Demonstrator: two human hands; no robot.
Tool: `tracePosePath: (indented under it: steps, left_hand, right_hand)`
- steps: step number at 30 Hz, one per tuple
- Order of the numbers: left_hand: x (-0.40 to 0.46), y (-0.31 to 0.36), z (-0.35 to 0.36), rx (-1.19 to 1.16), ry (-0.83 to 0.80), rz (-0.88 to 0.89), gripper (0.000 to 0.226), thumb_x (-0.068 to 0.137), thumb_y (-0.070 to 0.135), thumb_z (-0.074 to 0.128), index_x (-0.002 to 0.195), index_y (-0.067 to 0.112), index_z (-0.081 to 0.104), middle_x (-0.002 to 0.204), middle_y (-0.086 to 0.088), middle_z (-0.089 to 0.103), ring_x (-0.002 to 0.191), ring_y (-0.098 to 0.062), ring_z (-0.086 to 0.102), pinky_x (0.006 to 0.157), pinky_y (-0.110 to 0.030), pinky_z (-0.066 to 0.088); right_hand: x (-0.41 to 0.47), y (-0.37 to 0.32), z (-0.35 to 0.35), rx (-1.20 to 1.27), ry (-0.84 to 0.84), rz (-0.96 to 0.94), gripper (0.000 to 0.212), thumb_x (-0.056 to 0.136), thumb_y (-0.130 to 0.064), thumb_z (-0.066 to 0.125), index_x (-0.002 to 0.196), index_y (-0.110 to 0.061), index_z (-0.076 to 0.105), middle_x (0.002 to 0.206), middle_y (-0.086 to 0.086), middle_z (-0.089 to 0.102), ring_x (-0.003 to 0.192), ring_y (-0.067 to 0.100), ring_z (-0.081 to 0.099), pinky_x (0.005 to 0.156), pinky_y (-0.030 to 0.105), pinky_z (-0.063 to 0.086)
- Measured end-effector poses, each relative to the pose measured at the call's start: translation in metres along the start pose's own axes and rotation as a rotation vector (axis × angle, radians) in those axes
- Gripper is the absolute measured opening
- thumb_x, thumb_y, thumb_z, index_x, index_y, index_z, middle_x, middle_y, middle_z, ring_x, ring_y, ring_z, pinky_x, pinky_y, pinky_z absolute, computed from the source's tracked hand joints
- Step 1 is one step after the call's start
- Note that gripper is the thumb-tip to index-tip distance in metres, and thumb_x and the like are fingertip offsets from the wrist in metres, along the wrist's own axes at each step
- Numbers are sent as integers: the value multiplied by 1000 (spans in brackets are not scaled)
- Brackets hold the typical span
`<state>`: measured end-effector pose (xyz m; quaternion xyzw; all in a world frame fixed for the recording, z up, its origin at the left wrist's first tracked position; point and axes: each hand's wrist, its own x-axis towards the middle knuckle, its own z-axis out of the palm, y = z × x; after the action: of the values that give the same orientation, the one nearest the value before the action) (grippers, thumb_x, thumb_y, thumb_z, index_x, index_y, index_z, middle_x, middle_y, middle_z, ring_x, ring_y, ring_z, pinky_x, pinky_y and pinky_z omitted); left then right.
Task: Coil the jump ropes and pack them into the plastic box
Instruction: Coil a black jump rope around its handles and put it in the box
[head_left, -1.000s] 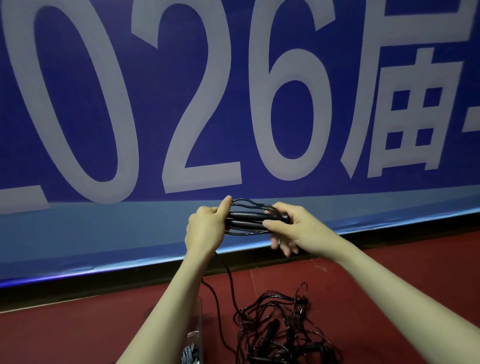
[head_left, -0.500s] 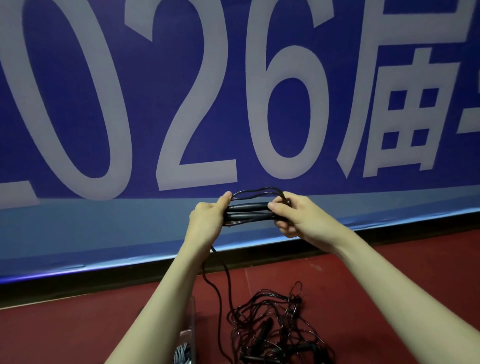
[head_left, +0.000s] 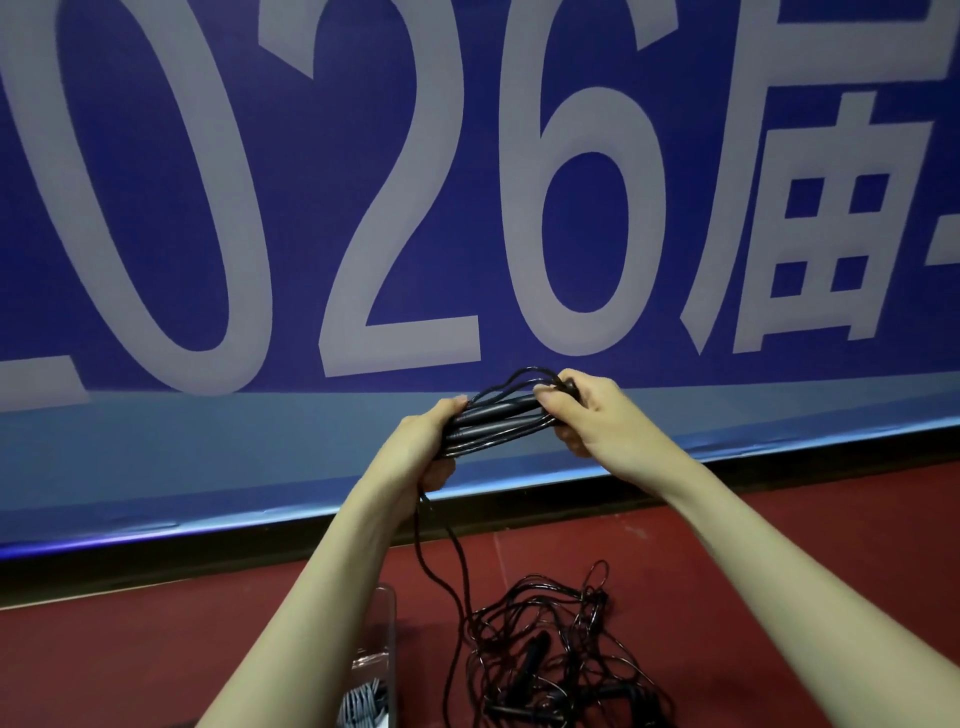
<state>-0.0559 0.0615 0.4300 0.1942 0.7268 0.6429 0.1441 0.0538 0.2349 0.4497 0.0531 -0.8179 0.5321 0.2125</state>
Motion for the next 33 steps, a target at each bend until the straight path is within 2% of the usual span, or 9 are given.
tracePosePath:
  steps: [6, 9, 11, 14, 19, 23, 26, 30, 33]
  left_hand:
    - [-7, -10, -6, -235, -286, -97, 38, 95, 44, 52, 66, 20, 46, 50, 5, 26, 38, -6, 16, 45, -22, 9]
    - [-2, -18, -3, -391, -271, -106, 39, 102, 29, 42, 65, 20, 37, 47, 9, 24, 37, -3, 17, 43, -19, 8]
    - [2, -23, 3, -416, -211, -92, 28, 102, 17, 38, 74, 19, 42, 48, 10, 23, 37, -2, 18, 41, -16, 10]
    - [-1, -33, 20, -260, -182, -52, 26, 101, 32, 45, 80, 18, 54, 53, 9, 22, 41, -4, 18, 39, -16, 13]
    - [-27, -53, 65, -31, -346, -41, 39, 102, 45, 35, 71, 22, 42, 53, 11, 27, 44, -4, 19, 40, -16, 14]
    - [-42, -53, 81, 223, -247, 183, 42, 103, 44, 33, 68, 21, 33, 53, 11, 28, 47, -8, 22, 45, -23, 21]
    - [-47, -45, 77, 476, -182, 349, 43, 103, 42, 35, 67, 18, 31, 59, 8, 32, 53, -8, 25, 53, -24, 25]
    - [-61, -33, 75, 693, -255, 455, 39, 100, 43, 42, 69, 21, 36, 57, 7, 38, 49, -10, 32, 50, -23, 28]
    - [-63, -21, 60, 828, -266, 530, 37, 101, 41, 41, 69, 24, 34, 58, 4, 40, 50, -14, 34, 54, -32, 30]
  right_hand:
    - [-2, 2, -11, 96, -40, 57, 22, 101, -26, 50, 86, -13, 42, 65, -3, 29, 53, 10, 23, 47, 23, 21]
    - [-3, 4, -11, 287, -70, 71, 18, 101, -23, 49, 88, -14, 41, 62, -7, 27, 53, 10, 20, 46, 20, 21]
    - [-1, 2, -8, 367, -94, 61, 15, 101, -24, 50, 93, -13, 43, 63, -6, 26, 55, 11, 21, 48, 21, 22]
    - [2, 0, -1, 411, -63, 30, 18, 100, -26, 51, 90, -12, 44, 63, -7, 30, 55, 10, 27, 50, 23, 24]
    - [10, 14, 2, 397, 179, 59, 26, 102, -24, 51, 81, -14, 38, 64, -4, 29, 55, 10, 27, 52, 27, 23]
    - [10, 31, -8, 251, 300, 87, 23, 101, -24, 50, 85, -13, 39, 65, -2, 30, 53, 9, 29, 49, 21, 29]
    - [10, 37, -13, 174, 334, 68, 24, 101, -25, 51, 85, -12, 40, 64, -3, 34, 54, 10, 32, 49, 19, 33]
    - [9, 43, -12, -6, 333, 33, 29, 100, -32, 52, 80, -15, 38, 61, -4, 39, 58, 15, 35, 59, 34, 35]
    - [1, 42, -13, -240, 254, -12, 30, 101, -34, 49, 84, -12, 39, 63, 0, 40, 54, 10, 33, 53, 23, 32]
